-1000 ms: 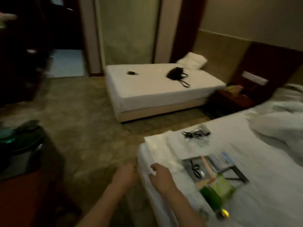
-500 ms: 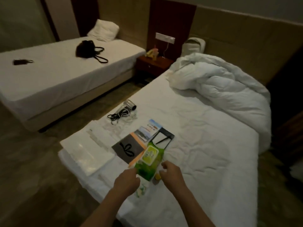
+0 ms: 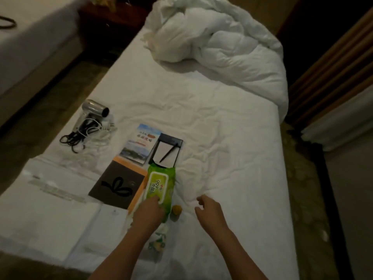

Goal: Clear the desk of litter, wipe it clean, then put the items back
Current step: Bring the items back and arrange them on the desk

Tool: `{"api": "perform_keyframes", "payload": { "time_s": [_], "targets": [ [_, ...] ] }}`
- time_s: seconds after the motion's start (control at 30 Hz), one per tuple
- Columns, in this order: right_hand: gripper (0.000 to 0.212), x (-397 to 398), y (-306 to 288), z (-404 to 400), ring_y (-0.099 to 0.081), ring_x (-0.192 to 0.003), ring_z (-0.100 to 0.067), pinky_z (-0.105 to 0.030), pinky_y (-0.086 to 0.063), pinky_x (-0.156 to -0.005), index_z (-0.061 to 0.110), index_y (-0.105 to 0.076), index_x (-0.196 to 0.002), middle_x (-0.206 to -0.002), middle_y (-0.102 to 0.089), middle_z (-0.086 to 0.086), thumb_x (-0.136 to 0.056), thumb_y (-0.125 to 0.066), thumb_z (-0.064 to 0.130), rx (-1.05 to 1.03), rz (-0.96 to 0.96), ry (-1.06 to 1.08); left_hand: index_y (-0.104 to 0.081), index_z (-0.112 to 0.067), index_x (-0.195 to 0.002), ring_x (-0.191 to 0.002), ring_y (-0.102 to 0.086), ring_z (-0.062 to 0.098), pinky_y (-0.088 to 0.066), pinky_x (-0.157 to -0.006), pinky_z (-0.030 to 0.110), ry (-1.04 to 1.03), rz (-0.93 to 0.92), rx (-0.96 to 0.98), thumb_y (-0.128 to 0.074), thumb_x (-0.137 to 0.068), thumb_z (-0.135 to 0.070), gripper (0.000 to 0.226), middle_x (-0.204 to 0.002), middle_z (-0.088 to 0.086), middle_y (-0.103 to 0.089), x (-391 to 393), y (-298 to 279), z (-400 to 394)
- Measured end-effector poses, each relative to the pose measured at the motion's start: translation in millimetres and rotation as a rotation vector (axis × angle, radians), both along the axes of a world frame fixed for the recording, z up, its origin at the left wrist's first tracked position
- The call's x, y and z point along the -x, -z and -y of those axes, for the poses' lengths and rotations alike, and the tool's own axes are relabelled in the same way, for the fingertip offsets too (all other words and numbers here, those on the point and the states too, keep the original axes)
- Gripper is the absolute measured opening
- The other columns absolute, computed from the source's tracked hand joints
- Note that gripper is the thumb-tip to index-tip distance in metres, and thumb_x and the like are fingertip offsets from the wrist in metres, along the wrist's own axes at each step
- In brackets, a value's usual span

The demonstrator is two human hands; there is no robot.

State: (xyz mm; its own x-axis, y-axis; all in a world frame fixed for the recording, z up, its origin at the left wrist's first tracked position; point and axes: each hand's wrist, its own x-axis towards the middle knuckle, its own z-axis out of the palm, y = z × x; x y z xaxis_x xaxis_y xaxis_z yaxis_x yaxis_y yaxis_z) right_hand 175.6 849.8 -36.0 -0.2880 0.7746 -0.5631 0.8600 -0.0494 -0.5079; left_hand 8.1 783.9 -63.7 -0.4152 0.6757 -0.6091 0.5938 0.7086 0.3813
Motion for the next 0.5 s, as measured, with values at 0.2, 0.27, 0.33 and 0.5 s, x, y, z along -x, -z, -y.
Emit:
{"api": "perform_keyframes", "payload": {
  "time_s": [0.2,0.27,0.33,0.5],
  "targets": [
    [0.04,23.7,52.3,-11.5,-0.053,-0.12,-0.022,-0.025,-0.04,-0.096,0.008,-0.053,-0.131,-0.131,-0.056,-0.01,-0.092,-0.054,0.017,0.079,0.031,-0.015,-0.054,-0.012,-0.123,-0.105,-0.056,0.029,-0.048,-0.08,0.038,-0.112,-0.015,-0.042,-0.05,-0.092,-0.017,0.032,-0.121,0.011,-0.057,24.3,41.9,-13.3],
    [0.036,30.5,69.2,-12.1,-0.054,-0.118,-0.023,-0.027,-0.041,-0.096,0.007,-0.055,-0.128,-0.129,-0.057,-0.011,-0.093,-0.052,0.016,0.094,0.04,-0.013,-0.054,-0.009,-0.118,-0.105,-0.054,0.031,-0.047,-0.08,0.04,-0.135,-0.029,-0.019,-0.053,-0.091,-0.015,0.028,-0.117,0.014,-0.055,28.9,56.4,-6.4],
    [0.032,34.2,87.5,-9.9,-0.053,-0.115,-0.026,-0.03,-0.041,-0.094,0.005,-0.056,-0.123,-0.125,-0.058,-0.014,-0.094,-0.049,0.014,0.111,0.09,-0.06,-0.05,-0.008,-0.122,-0.113,-0.048,0.032,-0.045,-0.087,0.042,-0.156,-0.041,0.046,-0.061,-0.088,-0.024,0.039,-0.123,0.015,-0.049,28.5,69.7,5.2],
    [0.041,36.3,133.8,2.8,-0.047,-0.117,-0.031,-0.035,-0.041,-0.095,0.017,-0.047,-0.134,-0.132,-0.048,-0.012,-0.093,-0.048,0.016,0.106,0.195,-0.268,-0.011,-0.014,-0.148,-0.134,-0.024,0.032,-0.033,-0.103,0.044,-0.133,-0.032,0.293,-0.066,-0.074,-0.063,0.105,-0.148,0.013,-0.019,19.2,102.8,42.5]
  ]
}}
